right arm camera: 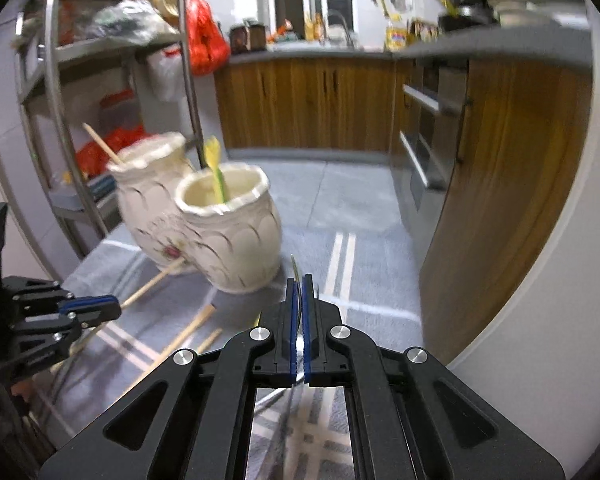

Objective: Organize utensils
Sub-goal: 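Close the right tool on a gold fork while the left tool grasps another chopstick, then release chopstick in tall pot with left tool while right tool drops fork in short pot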

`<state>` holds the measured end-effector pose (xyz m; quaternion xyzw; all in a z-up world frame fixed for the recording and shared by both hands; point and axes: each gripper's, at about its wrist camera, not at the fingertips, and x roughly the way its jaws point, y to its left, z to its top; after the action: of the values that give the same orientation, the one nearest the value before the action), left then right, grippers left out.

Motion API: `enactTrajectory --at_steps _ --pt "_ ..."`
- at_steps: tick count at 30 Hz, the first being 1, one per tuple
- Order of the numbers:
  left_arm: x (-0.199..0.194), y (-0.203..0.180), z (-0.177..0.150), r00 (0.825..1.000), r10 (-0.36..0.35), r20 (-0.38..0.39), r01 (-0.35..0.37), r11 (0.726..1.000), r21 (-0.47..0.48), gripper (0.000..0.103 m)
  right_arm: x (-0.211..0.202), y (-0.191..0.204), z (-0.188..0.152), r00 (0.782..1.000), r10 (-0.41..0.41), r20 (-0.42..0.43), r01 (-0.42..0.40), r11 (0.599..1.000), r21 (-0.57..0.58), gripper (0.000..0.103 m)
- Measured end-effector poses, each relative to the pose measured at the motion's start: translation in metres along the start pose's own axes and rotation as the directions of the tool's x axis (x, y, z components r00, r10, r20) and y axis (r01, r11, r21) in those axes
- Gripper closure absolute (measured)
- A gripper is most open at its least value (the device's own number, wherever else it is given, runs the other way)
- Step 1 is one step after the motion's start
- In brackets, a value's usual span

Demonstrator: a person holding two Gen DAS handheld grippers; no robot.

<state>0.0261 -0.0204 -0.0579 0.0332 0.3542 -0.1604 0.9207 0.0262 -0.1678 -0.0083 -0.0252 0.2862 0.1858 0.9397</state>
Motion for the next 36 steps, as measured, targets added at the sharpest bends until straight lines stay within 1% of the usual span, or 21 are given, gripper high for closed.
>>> enactTrajectory --at_steps 4,9,13,21,25,27,30,33,36 --pt "-0.013 -0.004 0.003 0.999 -0.019 0.046 0.019 1.0 0.0 0.099 -0.027 0.008 0.006 0.996 -0.001 0.087 0.003 1.0 -0.028 0.1" --pt "-0.028 -0.005 0.004 0.993 -0.042 0.107 0.04 0.999 0.022 0.099 -0.047 0.015 0.011 0.989 -0.009 0.149 0.016 0.999 -0.045 0.1" --pt "-0.038 -0.004 0.007 0.987 -0.042 0.156 0.035 0.998 0.043 0.099 -0.057 0.02 0.017 0.98 -0.021 0.197 0.032 0.998 -0.053 0.1" --pt "-0.051 -0.002 0.016 0.972 -0.059 0.228 0.049 0.998 0.047 0.099 -0.068 0.029 0.036 0.96 -0.032 0.278 0.05 0.997 -0.057 0.1" --pt "-0.061 -0.001 0.027 0.959 -0.062 0.276 0.048 0.997 0.057 0.099 -0.07 0.028 0.047 0.953 -0.034 0.3 0.05 0.998 -0.045 0.1" --pt "-0.064 0.003 0.037 0.951 -0.068 0.302 0.057 0.997 0.046 0.099 -0.071 0.028 0.056 0.95 -0.034 0.31 0.048 0.998 -0.038 0.1" --pt "-0.066 0.011 0.063 0.928 -0.068 0.368 0.062 0.998 0.028 0.099 -0.072 0.029 0.07 0.942 -0.04 0.334 0.053 0.998 -0.03 0.1" --pt "-0.06 0.019 0.085 0.912 -0.05 0.407 0.048 0.999 0.016 0.099 -0.074 0.028 0.086 0.933 -0.043 0.358 0.054 0.998 -0.02 0.1" --pt "-0.047 0.03 0.098 0.909 -0.019 0.416 0.018 1.0 0.005 0.099 -0.074 0.026 0.099 0.925 -0.048 0.378 0.056 0.998 -0.01 0.1"
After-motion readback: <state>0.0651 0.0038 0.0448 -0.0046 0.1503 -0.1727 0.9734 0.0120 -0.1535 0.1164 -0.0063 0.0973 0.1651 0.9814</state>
